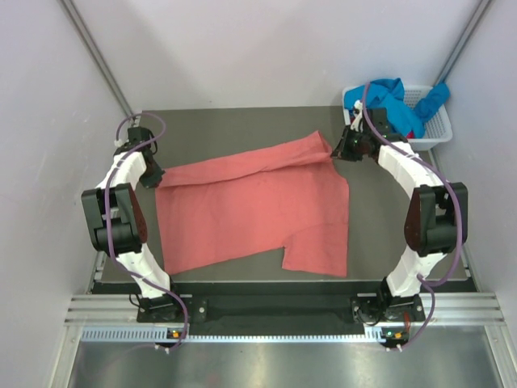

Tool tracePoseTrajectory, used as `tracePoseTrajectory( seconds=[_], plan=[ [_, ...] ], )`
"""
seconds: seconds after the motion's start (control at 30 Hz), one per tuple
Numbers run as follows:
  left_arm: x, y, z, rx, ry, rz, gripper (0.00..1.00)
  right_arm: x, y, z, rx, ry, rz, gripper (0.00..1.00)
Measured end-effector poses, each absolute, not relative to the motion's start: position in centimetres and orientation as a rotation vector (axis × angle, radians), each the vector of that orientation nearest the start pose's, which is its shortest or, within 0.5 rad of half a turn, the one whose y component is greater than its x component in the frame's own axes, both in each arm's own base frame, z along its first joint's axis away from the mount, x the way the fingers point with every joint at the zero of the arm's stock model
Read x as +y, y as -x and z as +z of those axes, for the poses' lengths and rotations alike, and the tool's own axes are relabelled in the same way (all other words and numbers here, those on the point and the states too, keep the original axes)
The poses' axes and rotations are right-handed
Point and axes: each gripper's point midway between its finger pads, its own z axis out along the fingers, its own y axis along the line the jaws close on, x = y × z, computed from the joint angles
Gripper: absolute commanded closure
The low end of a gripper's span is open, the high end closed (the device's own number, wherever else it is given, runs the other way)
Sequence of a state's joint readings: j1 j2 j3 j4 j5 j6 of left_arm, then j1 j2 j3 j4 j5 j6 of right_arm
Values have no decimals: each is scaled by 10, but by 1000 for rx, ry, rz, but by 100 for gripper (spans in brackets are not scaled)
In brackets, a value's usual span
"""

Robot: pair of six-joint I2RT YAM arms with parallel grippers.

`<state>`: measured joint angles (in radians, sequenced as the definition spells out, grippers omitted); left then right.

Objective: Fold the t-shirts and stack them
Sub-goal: Fold the tshirt

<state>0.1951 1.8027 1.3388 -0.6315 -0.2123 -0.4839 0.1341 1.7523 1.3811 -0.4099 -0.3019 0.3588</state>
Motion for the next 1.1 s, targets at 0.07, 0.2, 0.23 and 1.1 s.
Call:
tracePoseTrajectory(
  seconds=[0.07,0.2,0.23,1.1],
  plan=[
    [98,-396,75,2463,944,195,100,126,-441,140,2400,-120,591,100],
    [99,-395,71,2473,948,209,100,125,-437,132,2419,-116,585,100],
    [99,-394,70,2476,950,213,100,125,-436,131,2421,-116,585,100],
    [106,-380,31,2580,958,318,100,118,-413,95,2511,-127,545,100]
  ],
)
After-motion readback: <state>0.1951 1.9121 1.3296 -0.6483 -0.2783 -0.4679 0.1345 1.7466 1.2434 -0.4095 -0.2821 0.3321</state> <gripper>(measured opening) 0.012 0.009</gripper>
